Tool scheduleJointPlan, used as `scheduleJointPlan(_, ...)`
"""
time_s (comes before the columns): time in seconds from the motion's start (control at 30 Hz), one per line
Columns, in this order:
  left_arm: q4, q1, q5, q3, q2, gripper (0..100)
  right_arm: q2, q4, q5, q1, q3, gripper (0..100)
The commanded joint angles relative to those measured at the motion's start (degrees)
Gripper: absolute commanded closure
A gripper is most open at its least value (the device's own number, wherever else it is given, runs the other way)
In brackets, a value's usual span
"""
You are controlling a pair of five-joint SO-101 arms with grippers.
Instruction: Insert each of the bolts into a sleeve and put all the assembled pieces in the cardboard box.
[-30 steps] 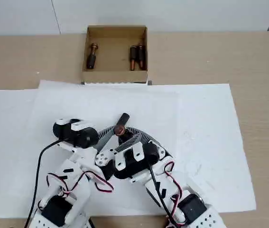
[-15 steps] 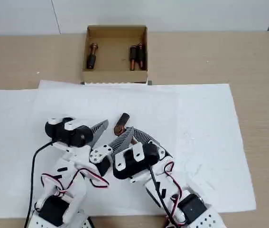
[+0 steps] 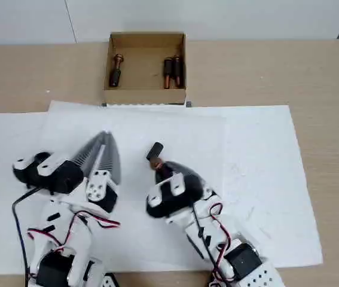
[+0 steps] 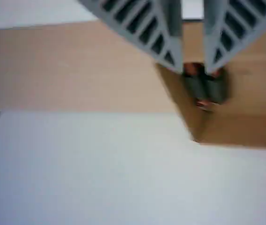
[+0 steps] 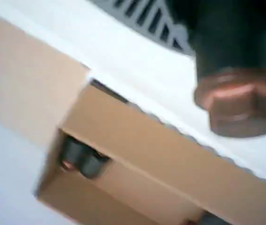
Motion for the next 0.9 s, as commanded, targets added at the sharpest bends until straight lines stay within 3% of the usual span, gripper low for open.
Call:
scheduleJointPlan(0.0, -1.4, -4.3, -4.7, 0.5, -0.5, 99, -0.7, 0.1, -2.4, 5.5, 0.5, 99.5)
scheduleJointPlan(0.27, -1.3, -8.9, -13.8, 16.8, -0.5, 99, -0.3, 1.7, -3.0, 17.3, -5.0, 99.5)
scheduleJointPlan(0.53, 7.6, -10.3, -14.5, 17.8, -0.5, 99, -0.2, 20.3, -10.1, 17.7, -18.4, 99.5)
scheduleJointPlan(0.87, 12.8, -12.3, -14.5, 17.9, -0.5, 99, 3.6, 22.7, -10.5, 17.8, -26.0, 99.5)
